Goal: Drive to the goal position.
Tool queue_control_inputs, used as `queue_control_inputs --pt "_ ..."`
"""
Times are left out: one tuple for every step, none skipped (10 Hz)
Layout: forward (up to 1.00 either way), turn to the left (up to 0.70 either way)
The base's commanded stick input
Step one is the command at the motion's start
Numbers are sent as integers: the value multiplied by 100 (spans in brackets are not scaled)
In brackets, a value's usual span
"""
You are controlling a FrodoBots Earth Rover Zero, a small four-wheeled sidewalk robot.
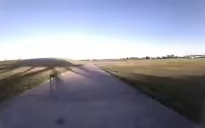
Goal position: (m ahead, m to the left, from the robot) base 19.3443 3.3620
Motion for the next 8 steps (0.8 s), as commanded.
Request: queue_control_inputs --pt "70 -1" --pt "70 0" --pt "70 0" --pt "70 0" --pt "70 0" --pt "70 0" --pt "70 0" --pt "70 0"
